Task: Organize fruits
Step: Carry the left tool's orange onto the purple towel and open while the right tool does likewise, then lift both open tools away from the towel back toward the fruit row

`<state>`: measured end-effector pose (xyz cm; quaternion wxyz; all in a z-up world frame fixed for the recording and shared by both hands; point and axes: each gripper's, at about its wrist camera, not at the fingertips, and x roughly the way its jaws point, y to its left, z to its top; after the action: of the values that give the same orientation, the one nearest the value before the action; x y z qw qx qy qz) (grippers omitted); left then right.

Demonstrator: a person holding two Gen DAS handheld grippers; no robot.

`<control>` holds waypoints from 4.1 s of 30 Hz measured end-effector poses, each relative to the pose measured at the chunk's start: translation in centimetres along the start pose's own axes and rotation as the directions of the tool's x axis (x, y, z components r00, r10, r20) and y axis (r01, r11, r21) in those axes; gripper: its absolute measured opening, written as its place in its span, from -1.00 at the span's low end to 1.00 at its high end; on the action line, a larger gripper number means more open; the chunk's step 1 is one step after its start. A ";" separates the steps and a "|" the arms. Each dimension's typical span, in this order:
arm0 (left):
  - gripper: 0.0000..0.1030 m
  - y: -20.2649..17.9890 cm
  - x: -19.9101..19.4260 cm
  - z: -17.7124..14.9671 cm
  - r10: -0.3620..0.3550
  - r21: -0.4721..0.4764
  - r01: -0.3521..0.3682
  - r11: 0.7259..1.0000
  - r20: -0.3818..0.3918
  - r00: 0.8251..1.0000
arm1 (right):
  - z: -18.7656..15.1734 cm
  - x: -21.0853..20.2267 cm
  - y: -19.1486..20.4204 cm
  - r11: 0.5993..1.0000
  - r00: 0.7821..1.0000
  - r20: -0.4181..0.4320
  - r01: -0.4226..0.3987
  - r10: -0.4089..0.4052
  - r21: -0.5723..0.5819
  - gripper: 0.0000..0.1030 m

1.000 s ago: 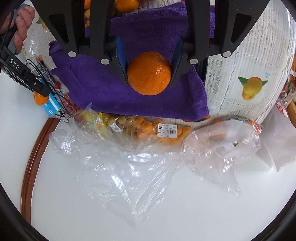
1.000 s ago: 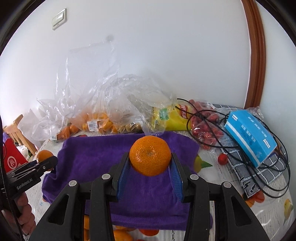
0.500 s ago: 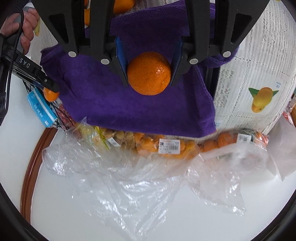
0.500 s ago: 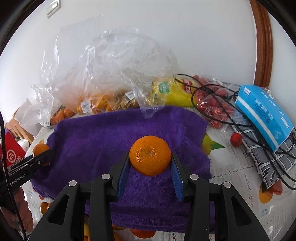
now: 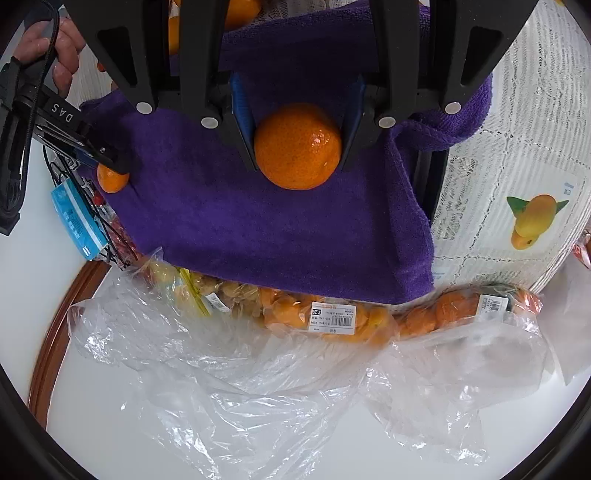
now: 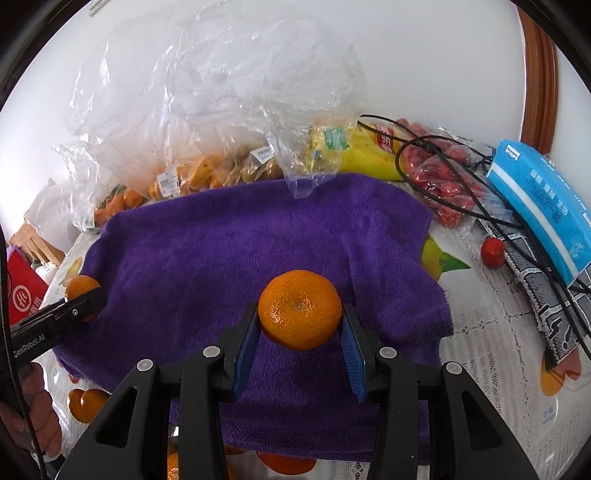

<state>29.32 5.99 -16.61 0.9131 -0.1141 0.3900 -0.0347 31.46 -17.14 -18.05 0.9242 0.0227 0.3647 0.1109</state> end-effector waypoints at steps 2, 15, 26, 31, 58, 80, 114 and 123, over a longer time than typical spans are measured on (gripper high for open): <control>-0.22 -0.2 0.1 -0.1 0.005 0.010 -0.005 1.000 -0.004 1.000 | 0.0 0.1 0.1 1.000 1.000 -0.007 0.000 0.000 -0.005 -0.17; -0.22 -0.5 1.1 -0.5 0.015 0.023 -0.014 1.000 -0.046 0.999 | -0.1 0.7 0.2 1.000 0.999 -0.036 0.000 0.000 -0.019 -0.16; -0.21 -0.6 1.7 -0.6 0.023 0.034 -0.021 0.999 -0.065 0.998 | 0.0 -0.7 0.4 0.999 1.000 0.021 -0.013 0.014 -0.034 0.05; -0.12 -0.8 1.2 -0.6 -0.004 0.035 0.005 0.999 -0.043 0.999 | 0.2 -1.2 0.6 0.999 0.999 0.036 -0.013 0.014 -0.039 0.21; 0.20 -1.5 -1.8 -0.2 0.059 0.057 -0.066 0.996 0.111 0.992 | 0.9 -4.1 -0.5 1.000 0.987 0.162 0.003 -0.007 0.026 0.78; 0.17 -4.2 -6.8 0.3 -0.008 0.106 -0.008 0.994 0.146 0.989 | -1.9 -11.9 3.2 0.992 0.980 0.171 0.111 -0.099 -0.063 0.55; 0.15 -4.0 -24.1 -9.4 0.080 0.083 -0.096 0.992 0.173 0.982 | -12.1 -27.1 5.4 0.998 0.977 0.201 0.065 -0.064 0.005 0.36; 0.17 -3.9 -23.6 -7.9 0.120 0.010 -0.123 0.992 0.149 0.981 | -10.5 -26.3 4.5 0.999 0.985 0.171 0.015 -0.010 -0.028 0.36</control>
<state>7.33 4.33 -4.38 0.9410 -0.0835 0.3268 0.0259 4.85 -18.94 -7.57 0.9530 0.0162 0.2825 0.1083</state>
